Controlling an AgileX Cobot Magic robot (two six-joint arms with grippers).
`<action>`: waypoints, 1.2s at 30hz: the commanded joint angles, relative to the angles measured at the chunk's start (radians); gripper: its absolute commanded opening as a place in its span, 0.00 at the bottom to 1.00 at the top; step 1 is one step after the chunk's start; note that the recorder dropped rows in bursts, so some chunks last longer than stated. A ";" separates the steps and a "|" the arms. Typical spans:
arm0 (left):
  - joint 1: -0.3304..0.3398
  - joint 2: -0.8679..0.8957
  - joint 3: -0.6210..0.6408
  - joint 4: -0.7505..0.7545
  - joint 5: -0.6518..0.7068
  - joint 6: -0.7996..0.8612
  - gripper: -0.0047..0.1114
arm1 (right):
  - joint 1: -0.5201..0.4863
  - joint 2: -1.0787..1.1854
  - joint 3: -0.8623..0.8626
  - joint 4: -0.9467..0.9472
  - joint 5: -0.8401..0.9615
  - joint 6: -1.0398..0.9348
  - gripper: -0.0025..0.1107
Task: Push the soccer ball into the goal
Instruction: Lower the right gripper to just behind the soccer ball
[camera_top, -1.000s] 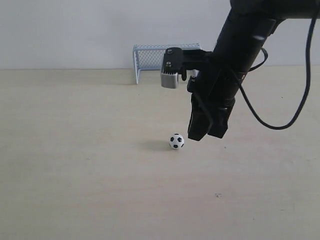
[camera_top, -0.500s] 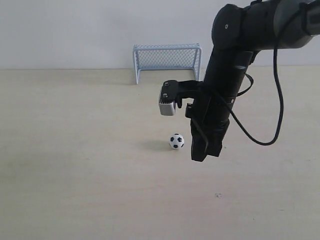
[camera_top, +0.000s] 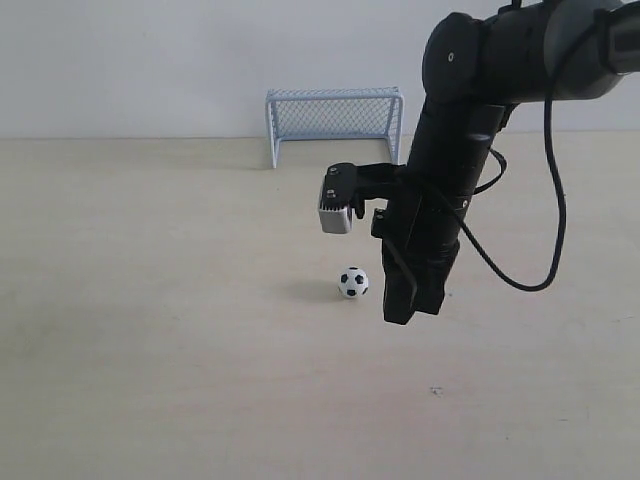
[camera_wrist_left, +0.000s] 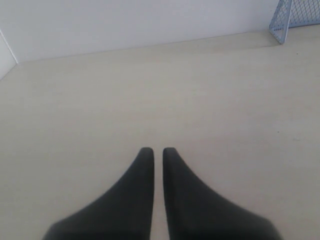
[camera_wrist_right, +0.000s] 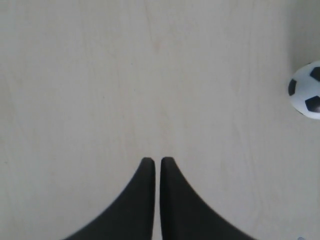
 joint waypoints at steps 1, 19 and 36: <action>-0.008 0.005 -0.004 0.000 -0.003 -0.009 0.09 | 0.001 -0.004 0.001 0.004 0.004 -0.002 0.02; -0.008 0.005 -0.004 0.000 -0.003 -0.009 0.09 | 0.001 -0.004 0.001 0.033 0.004 -0.002 0.02; -0.008 0.005 -0.004 0.000 -0.003 -0.009 0.09 | 0.001 0.003 -0.003 -0.203 -0.327 -0.044 0.02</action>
